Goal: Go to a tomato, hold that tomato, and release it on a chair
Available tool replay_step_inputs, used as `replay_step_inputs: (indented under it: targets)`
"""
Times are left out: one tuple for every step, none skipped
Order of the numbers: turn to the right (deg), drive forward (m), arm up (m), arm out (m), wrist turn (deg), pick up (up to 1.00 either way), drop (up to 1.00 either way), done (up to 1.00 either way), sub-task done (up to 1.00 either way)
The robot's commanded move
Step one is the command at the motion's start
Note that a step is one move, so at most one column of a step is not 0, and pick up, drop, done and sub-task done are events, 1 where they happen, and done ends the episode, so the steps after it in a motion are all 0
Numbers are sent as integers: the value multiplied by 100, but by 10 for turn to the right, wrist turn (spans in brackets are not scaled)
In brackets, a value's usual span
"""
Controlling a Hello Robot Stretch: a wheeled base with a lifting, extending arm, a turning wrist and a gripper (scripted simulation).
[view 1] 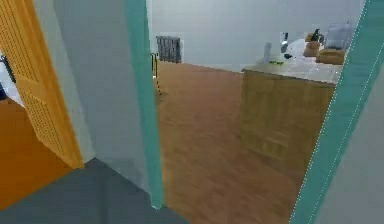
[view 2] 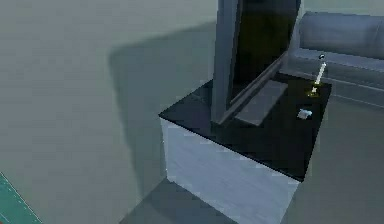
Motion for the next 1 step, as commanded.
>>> replay_step_inputs:
  targets:
    - [0, 80, 0, 0, 0, 0, 0, 0, 0]
